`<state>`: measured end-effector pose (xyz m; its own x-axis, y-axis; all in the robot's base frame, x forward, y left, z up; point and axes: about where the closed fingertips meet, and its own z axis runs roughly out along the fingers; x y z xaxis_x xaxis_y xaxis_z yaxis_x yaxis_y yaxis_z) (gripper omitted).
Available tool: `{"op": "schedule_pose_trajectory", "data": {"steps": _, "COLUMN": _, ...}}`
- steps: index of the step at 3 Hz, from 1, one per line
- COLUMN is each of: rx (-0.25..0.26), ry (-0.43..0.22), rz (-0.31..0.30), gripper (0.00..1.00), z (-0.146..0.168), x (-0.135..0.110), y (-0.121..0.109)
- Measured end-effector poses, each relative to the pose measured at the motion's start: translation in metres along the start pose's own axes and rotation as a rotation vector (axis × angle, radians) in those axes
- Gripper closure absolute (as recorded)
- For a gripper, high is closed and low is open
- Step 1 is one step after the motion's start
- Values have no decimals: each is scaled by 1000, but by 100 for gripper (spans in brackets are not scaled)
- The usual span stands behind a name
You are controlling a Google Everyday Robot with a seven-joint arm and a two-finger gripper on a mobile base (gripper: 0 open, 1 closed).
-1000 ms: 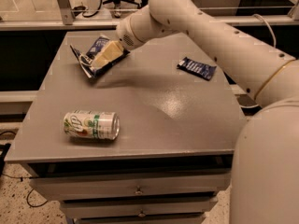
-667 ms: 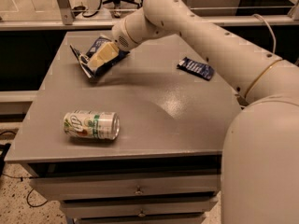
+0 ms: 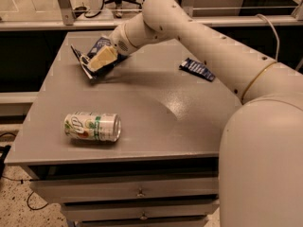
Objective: Move blue chip bag near rxbar blueberry
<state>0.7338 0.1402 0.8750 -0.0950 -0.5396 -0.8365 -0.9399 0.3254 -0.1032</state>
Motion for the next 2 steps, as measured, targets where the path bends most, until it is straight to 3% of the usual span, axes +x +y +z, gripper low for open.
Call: {"op": "schedule_pose_trajectory", "data": {"steps": 2, "rx": 34, "ry": 22, "rz": 15, "gripper": 80, "z": -17, "x": 21, "y": 2}}
